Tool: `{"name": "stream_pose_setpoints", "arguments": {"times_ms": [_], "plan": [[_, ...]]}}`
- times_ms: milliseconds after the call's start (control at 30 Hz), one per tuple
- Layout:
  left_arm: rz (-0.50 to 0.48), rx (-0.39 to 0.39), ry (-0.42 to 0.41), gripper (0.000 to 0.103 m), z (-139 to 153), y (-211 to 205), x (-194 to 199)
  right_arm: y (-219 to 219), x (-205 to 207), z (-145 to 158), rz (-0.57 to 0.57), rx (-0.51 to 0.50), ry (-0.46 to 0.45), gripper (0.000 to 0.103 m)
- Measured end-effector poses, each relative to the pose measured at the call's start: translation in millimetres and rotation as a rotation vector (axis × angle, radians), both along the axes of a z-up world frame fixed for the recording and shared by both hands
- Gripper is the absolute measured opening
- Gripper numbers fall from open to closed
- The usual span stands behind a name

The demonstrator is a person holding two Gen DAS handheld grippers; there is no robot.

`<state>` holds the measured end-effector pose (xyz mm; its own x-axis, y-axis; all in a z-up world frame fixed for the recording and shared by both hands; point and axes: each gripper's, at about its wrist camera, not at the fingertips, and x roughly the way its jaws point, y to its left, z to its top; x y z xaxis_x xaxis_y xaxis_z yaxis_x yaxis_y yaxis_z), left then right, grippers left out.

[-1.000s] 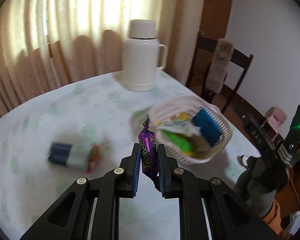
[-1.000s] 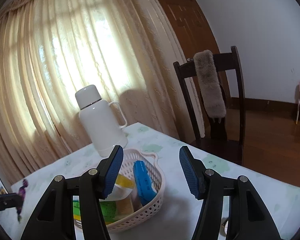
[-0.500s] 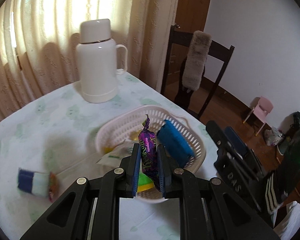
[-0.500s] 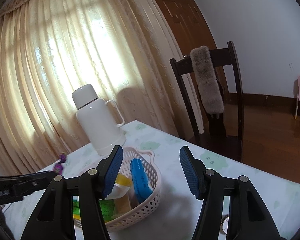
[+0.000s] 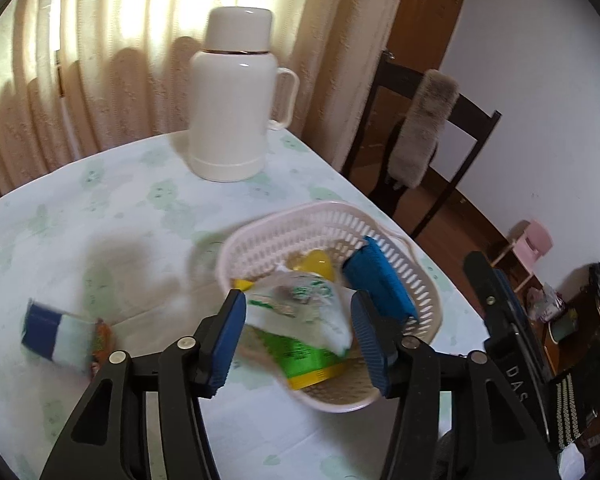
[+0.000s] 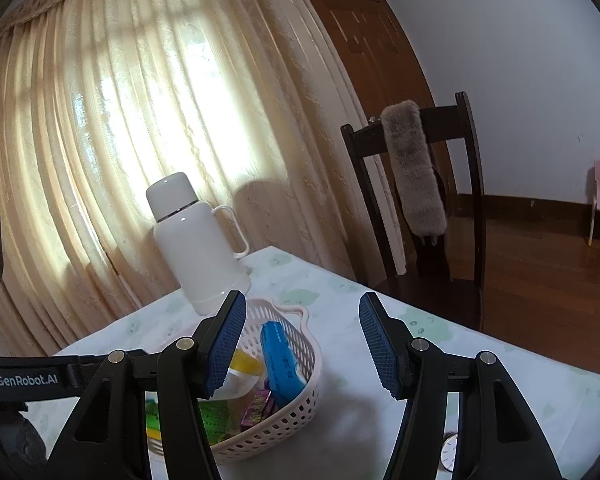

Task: Organize snacks
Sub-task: 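Lower the purple candy into the basket and open the left tool, then grasp the dark blue and green biscuit pack with the left tool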

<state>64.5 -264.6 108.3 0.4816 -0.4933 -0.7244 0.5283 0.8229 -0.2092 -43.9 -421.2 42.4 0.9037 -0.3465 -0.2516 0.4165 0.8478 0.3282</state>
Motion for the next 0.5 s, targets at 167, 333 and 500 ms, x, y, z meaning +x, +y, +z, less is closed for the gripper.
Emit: {"name": "stream_pose_setpoints", "arguments": {"times_ms": [167,333,500], "plan": [[0.071,-0.003,-0.001,0.067,2.1,24.4,3.6,7.7,-4.9,3.0,0.015,-0.034,-0.025,0.06],[0.155,-0.007,0.005,0.068,3.6,54.2,12.9,19.7,-10.3,7.4,0.054,-0.085,-0.062,0.06],[0.266,0.008,0.001,0.075,2.9,89.3,24.5,28.4,-9.4,8.5,0.077,-0.115,-0.057,0.061]]}}
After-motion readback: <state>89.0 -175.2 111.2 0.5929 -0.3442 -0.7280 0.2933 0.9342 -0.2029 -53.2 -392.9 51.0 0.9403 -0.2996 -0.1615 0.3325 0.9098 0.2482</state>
